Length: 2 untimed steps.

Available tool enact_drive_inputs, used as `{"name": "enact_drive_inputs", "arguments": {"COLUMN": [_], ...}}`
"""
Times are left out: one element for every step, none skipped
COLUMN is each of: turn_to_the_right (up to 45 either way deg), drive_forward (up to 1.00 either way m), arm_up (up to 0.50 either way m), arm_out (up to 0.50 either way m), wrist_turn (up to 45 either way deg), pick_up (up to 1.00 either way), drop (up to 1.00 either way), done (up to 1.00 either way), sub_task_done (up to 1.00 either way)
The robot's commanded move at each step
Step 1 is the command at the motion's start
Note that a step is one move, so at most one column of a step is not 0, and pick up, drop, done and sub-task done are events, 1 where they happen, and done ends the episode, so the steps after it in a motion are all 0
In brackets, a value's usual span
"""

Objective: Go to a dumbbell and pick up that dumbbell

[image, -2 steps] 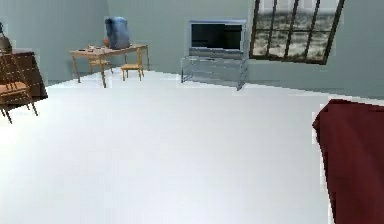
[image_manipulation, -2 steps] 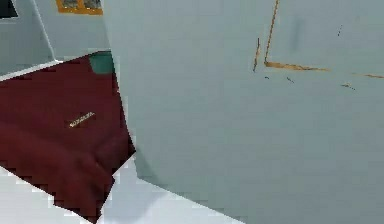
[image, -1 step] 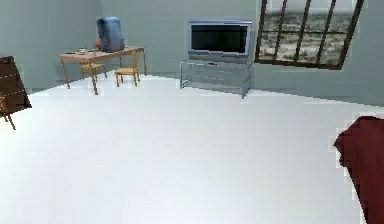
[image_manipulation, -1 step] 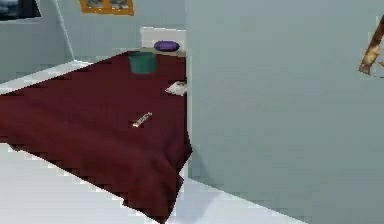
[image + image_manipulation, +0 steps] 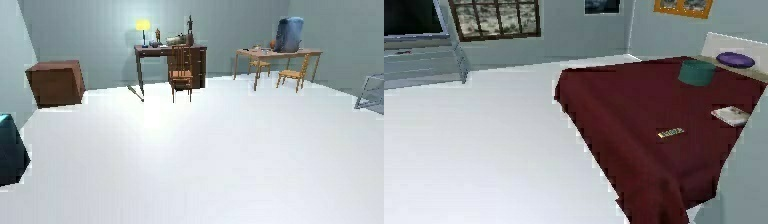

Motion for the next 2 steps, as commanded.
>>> {"name": "enact_drive_inputs", "arguments": {"turn_to_the_right": [-12.0, 0.0], "drive_forward": [0.0, 1.0], "arm_up": [0.0, 0.0], "arm_out": [0.0, 0.0], "wrist_turn": [0.0, 0.0], "pick_up": [0.0, 0.0], "drop": [0.0, 0.0], "done": [0.0, 0.0], "sub_task_done": [0.0, 0.0]}}
